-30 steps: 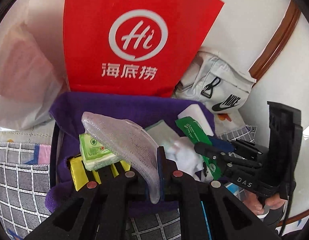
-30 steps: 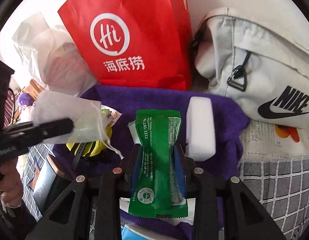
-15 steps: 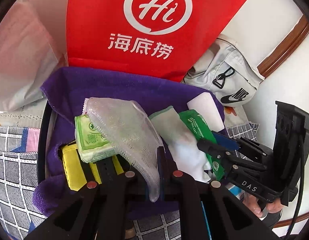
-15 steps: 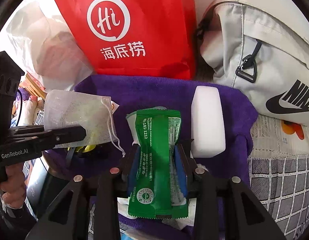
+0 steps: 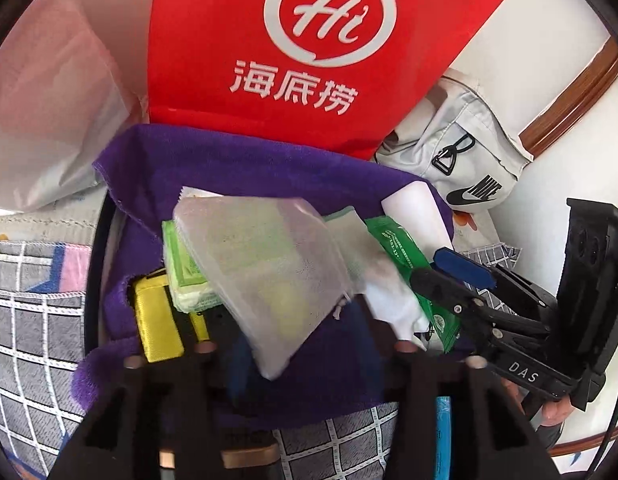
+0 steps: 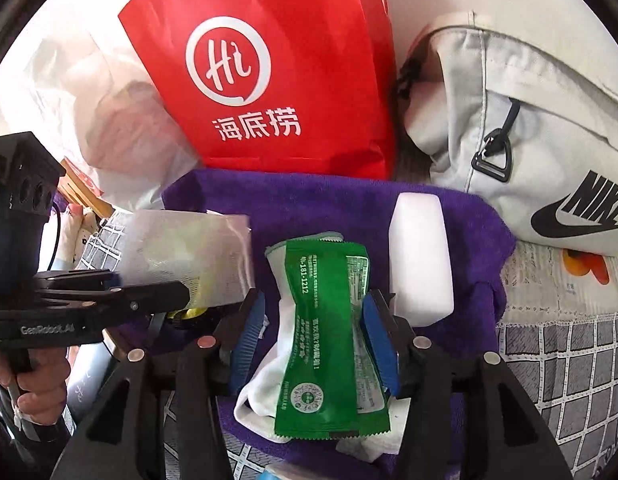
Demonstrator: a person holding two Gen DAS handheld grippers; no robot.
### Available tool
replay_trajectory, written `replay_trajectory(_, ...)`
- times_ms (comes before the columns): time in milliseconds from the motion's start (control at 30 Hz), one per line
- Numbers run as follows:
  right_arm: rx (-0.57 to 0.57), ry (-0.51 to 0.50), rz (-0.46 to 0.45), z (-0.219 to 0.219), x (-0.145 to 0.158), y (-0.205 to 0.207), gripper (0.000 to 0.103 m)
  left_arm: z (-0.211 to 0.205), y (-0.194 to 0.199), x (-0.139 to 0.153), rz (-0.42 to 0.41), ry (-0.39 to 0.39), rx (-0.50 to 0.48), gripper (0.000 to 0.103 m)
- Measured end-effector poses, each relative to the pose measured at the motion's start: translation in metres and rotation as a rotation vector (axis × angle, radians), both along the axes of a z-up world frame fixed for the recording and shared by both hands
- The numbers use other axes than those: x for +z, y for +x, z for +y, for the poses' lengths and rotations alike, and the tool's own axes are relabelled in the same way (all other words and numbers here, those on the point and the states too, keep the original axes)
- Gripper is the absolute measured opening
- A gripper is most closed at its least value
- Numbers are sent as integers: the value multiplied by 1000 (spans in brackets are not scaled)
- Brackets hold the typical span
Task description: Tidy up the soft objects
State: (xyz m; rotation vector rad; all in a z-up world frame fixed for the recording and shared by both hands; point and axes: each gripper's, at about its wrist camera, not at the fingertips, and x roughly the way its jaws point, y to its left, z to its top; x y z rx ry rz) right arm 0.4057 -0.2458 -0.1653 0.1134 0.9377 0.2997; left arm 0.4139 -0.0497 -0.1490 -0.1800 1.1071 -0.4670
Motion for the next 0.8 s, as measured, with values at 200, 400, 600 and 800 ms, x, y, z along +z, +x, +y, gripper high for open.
replay_trajectory(200, -41, -42, -6, 6, 8, -2, 60, 10, -7, 8, 5, 10, 38, 54)
replay_trajectory(400, -79, -78, -26, 7, 21, -8, 60, 24, -24, 22, -9, 29, 52, 58)
replay_trajectory(600, -87, -77, -12, 9, 40, -25, 60, 36, -47, 36, -21, 24, 74, 59)
replay_trajectory(800, -116, -114, -48, 16, 66, -64, 77, 38, -89, 57, -80, 57, 78, 64)
